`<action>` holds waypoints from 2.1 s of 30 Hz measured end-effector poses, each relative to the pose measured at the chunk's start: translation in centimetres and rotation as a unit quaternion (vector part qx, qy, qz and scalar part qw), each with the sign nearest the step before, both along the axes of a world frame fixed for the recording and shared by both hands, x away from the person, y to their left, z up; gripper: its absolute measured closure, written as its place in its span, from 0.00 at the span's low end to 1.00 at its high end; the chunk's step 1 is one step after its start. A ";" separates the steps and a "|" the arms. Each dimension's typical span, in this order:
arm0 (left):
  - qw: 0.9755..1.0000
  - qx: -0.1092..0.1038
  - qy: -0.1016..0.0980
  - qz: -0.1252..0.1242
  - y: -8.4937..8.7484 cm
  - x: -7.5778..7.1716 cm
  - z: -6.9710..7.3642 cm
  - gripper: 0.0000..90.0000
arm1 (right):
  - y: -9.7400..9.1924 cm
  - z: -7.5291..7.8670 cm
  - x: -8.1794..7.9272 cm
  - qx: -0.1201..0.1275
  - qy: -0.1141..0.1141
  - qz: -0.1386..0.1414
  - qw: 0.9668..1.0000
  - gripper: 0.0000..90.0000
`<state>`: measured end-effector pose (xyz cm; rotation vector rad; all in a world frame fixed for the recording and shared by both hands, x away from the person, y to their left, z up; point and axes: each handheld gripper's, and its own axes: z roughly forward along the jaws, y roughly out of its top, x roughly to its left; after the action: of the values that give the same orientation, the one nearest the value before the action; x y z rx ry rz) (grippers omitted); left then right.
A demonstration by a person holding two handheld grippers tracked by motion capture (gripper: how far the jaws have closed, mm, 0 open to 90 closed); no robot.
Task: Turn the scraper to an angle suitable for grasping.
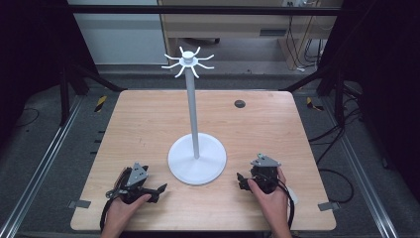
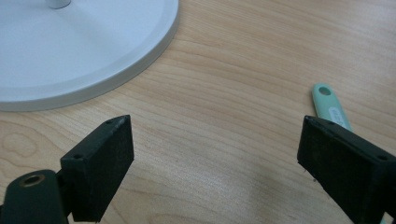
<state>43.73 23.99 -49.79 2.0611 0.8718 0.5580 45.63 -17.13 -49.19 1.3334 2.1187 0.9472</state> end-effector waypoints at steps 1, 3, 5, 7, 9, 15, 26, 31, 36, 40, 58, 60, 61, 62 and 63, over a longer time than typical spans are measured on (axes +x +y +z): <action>1.000 -0.001 -0.001 0.002 0.1 0.0 0.0 0.04 | -0.1 0.1 0.0 -0.005 0.003 0.000 1.000 0.14; 1.000 -0.001 -0.003 0.003 0.2 0.0 0.1 0.04 | -0.4 0.4 0.1 -0.011 0.007 0.001 1.000 0.17; 1.000 -0.001 -0.002 0.004 0.2 0.0 0.1 0.04 | -0.8 0.5 0.2 -0.013 0.016 0.009 1.000 0.17; 1.000 -0.001 -0.002 0.005 0.3 0.0 0.1 0.04 | -1.2 0.7 0.2 -0.023 0.023 0.015 0.999 0.17; 1.000 -0.002 -0.002 0.006 0.3 0.0 0.1 0.04 | -1.8 1.1 0.3 -0.026 0.027 0.016 0.999 0.17; 1.000 -0.001 -0.003 0.011 0.5 0.0 0.1 0.04 | -4.2 2.3 1.0 -0.039 0.041 0.015 0.998 0.25; 1.000 0.000 -0.001 0.014 0.5 0.1 0.1 0.04 | -8.7 3.0 3.6 -0.041 0.070 -0.009 0.997 0.74; 1.000 0.000 0.000 0.014 0.7 0.1 0.1 0.05 | -9.5 3.2 5.4 -0.058 0.081 -0.014 0.995 0.98; 1.000 0.000 0.000 0.015 0.7 0.1 0.1 0.05 | -9.8 3.0 6.4 -0.063 0.091 -0.015 0.994 1.00; 1.000 0.001 0.000 0.016 0.7 0.1 0.1 0.05 | -10.1 2.6 7.3 -0.066 0.102 -0.012 0.993 1.00; 1.000 0.003 0.001 0.018 0.8 0.2 0.0 0.05 | -9.3 2.0 8.8 -0.076 0.119 0.003 0.990 1.00; 1.000 0.004 0.002 0.018 0.8 0.2 0.0 0.05 | -9.2 1.9 8.9 -0.077 0.125 0.002 0.989 1.00; 1.000 0.004 0.002 0.018 0.8 0.2 0.0 0.05 | -9.1 1.8 8.9 -0.076 0.126 0.002 0.989 1.00; 1.000 0.004 0.002 0.018 0.8 0.2 0.0 0.05 | -9.2 1.8 9.0 -0.076 0.127 0.003 0.989 1.00; 1.000 0.004 0.002 0.018 0.8 0.2 0.0 0.05 | -9.2 1.8 9.0 -0.076 0.127 0.003 0.989 1.00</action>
<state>43.91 24.83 -49.75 2.0577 0.9111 0.5772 54.60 -26.31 -47.41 1.4339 2.3310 0.6303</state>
